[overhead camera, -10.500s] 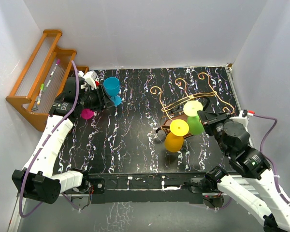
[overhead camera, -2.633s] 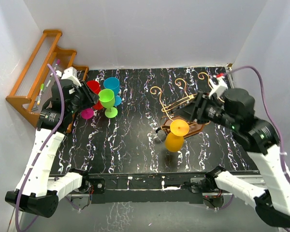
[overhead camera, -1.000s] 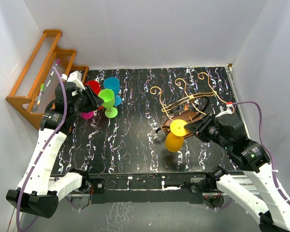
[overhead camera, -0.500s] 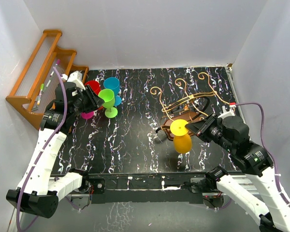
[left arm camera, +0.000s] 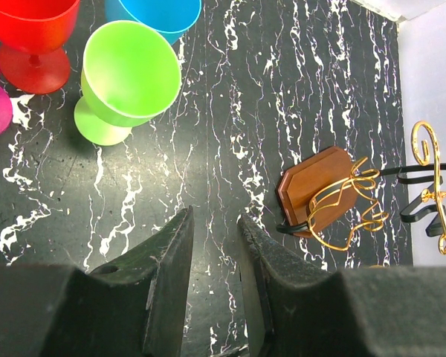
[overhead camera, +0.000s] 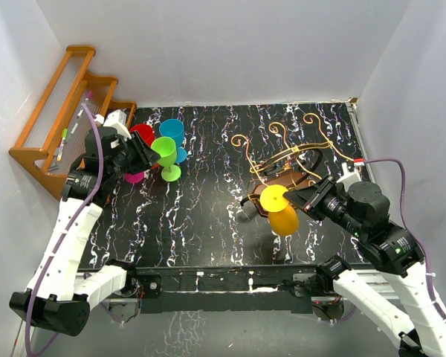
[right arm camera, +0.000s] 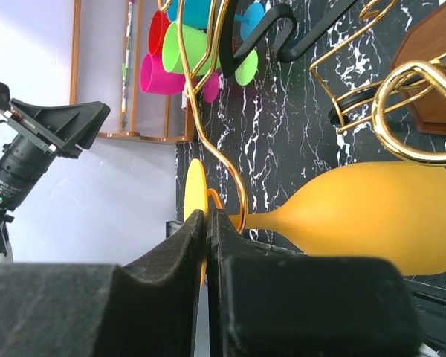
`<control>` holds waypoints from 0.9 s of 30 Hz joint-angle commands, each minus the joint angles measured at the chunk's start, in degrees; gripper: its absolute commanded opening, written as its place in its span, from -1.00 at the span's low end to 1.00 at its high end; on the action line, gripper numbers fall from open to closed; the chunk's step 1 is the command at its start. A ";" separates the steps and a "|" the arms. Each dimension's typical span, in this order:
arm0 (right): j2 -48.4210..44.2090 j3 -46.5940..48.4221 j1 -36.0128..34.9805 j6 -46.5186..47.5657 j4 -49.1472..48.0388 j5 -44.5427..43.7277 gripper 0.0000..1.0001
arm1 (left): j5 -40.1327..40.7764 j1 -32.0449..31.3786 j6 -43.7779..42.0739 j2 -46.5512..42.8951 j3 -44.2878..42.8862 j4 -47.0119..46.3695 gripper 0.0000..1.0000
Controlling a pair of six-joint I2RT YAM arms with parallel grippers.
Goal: Take the wine glass off the wine glass rack
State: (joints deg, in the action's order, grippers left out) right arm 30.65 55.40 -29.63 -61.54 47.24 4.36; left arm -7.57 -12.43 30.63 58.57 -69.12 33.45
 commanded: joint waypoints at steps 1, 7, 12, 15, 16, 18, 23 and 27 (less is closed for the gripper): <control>0.28 2.04 -0.03 0.48 -5.87 3.31 -0.84 | -0.78 0.30 -0.43 -1.65 0.83 0.13 -0.42; 0.78 2.04 -0.08 0.41 -7.39 5.62 -0.84 | -0.60 0.30 -0.40 -1.98 0.92 0.54 -0.42; 1.59 0.84 -0.08 0.97 -9.67 6.26 -0.84 | -0.60 0.32 -0.40 -1.97 1.17 0.22 -0.42; 1.88 -0.21 -0.03 1.06 -11.45 5.65 -0.84 | -0.60 0.32 -0.40 -1.83 1.14 0.27 -0.42; 2.20 -0.20 -0.07 1.18 -11.66 5.46 -0.84 | -0.52 0.30 -0.40 -1.84 1.06 0.32 -0.42; 2.68 0.00 -0.06 1.48 -12.07 5.01 -0.84 | -0.43 0.30 -0.40 -1.84 0.88 0.39 -0.42; 3.46 1.09 -0.08 1.90 -11.50 4.27 -0.84 | -0.25 0.34 -0.59 -1.46 0.75 0.28 -0.42; 3.53 1.91 -0.08 2.47 -8.89 4.31 -0.84 | -0.64 0.31 -0.54 -1.14 1.50 -0.15 -0.42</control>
State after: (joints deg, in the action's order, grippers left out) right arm 34.20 55.27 -29.63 -60.40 40.05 9.41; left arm -7.57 -12.43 30.61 58.17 -68.45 33.67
